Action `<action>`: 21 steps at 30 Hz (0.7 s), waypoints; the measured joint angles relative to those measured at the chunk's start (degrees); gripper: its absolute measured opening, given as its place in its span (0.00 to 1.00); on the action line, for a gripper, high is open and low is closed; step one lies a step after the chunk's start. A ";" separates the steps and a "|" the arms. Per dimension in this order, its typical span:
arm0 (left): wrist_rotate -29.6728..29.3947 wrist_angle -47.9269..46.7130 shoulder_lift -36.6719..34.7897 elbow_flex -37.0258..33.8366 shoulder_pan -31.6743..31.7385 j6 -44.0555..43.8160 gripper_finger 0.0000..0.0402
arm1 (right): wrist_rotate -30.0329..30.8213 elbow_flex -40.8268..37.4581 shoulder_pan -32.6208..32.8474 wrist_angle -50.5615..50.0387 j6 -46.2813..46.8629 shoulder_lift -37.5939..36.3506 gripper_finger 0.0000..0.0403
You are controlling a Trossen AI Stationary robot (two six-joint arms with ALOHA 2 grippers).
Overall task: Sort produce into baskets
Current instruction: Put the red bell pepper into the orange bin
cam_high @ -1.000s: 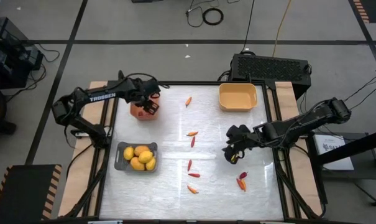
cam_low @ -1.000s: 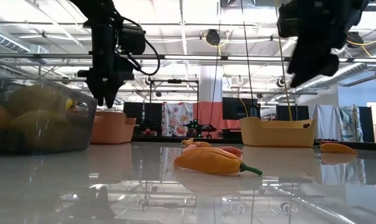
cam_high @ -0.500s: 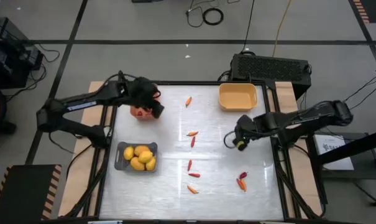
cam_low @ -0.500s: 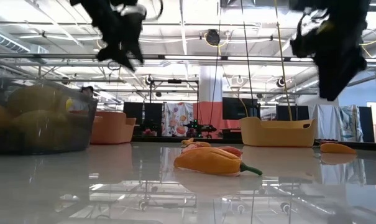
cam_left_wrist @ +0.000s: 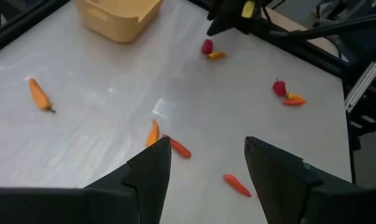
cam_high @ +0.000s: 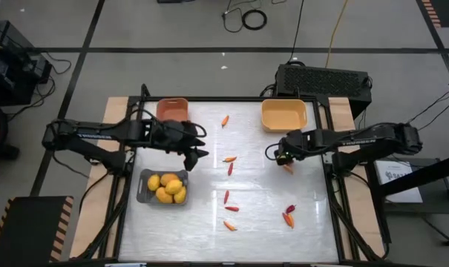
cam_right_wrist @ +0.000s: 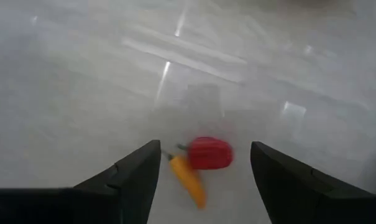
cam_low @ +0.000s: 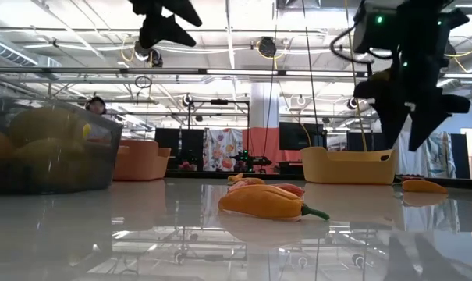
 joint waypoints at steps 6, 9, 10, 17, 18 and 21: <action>-2.20 -0.18 0.53 0.00 -1.70 -2.91 0.53 | 0.00 -3.67 -1.46 2.74 5.28 0.91 0.68; -2.65 -0.51 0.82 -0.02 -2.57 -2.96 0.53 | -0.01 -5.91 -1.53 5.59 7.21 0.96 0.68; -2.66 -0.43 0.79 -0.02 -2.87 -2.98 0.53 | -0.03 -6.57 -1.53 6.56 7.83 1.01 0.68; -5.02 -0.17 0.72 -0.02 -3.85 -4.47 0.53 | -0.02 -10.51 -1.53 12.93 10.47 0.98 0.65; -5.02 -0.17 0.71 -0.02 -3.85 -4.48 0.53 | -0.05 -10.90 -1.53 12.98 11.11 0.98 0.65; -5.02 -0.17 0.73 -0.02 -3.85 -4.50 0.53 | -0.04 -11.60 -1.53 13.05 11.88 1.00 0.63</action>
